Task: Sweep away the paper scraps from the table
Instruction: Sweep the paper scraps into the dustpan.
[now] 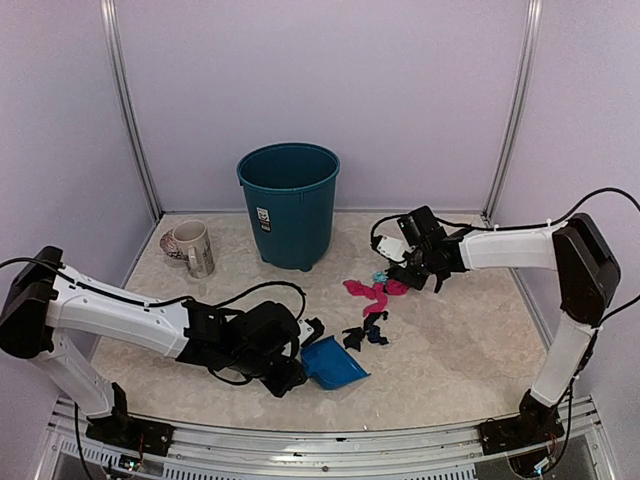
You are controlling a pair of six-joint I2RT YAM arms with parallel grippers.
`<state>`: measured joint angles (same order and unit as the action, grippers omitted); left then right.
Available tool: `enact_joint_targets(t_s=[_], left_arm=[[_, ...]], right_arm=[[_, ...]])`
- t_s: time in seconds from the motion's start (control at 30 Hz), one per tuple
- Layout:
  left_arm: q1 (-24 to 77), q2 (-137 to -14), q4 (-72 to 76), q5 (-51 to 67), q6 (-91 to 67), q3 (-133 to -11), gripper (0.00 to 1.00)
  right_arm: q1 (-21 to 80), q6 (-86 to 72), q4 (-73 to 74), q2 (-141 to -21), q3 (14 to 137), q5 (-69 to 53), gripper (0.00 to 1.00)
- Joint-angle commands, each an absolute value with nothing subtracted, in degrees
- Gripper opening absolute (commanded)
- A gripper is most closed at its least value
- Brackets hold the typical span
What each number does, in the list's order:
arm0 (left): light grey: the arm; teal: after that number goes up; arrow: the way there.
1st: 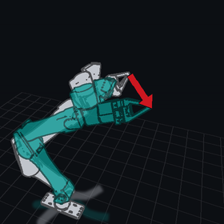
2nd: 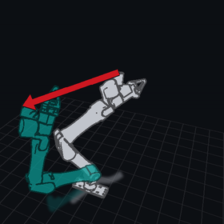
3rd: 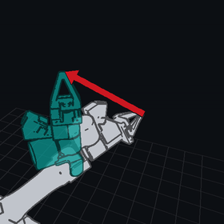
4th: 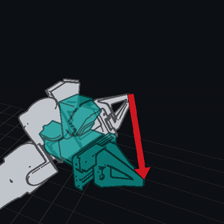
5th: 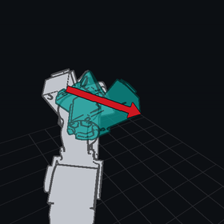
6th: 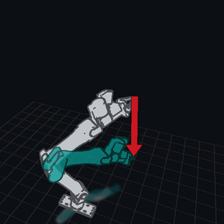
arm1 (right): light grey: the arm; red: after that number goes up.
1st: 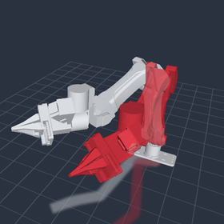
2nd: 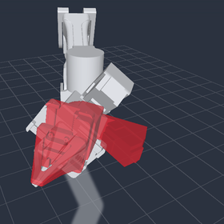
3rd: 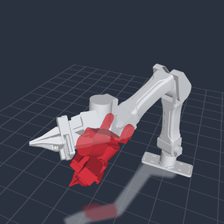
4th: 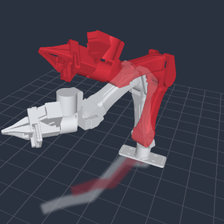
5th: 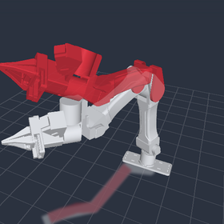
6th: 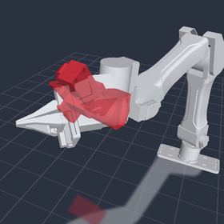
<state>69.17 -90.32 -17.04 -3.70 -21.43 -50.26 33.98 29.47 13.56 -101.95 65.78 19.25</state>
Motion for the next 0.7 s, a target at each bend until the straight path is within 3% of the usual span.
enact_joint_targets(t_s=[0.0, 0.67], left_arm=[[67.77, -93.24, -14.44, -5.12, -21.57, -51.69, 0.00], [62.20, -102.46, -8.96, -7.70, -24.10, -54.89, 0.00]], right_arm=[[38.58, 25.80, 19.16, -99.09, 65.29, 13.22, 0.00], [54.53, 9.66, 25.46, -92.92, 63.37, 6.49, 0.00]])
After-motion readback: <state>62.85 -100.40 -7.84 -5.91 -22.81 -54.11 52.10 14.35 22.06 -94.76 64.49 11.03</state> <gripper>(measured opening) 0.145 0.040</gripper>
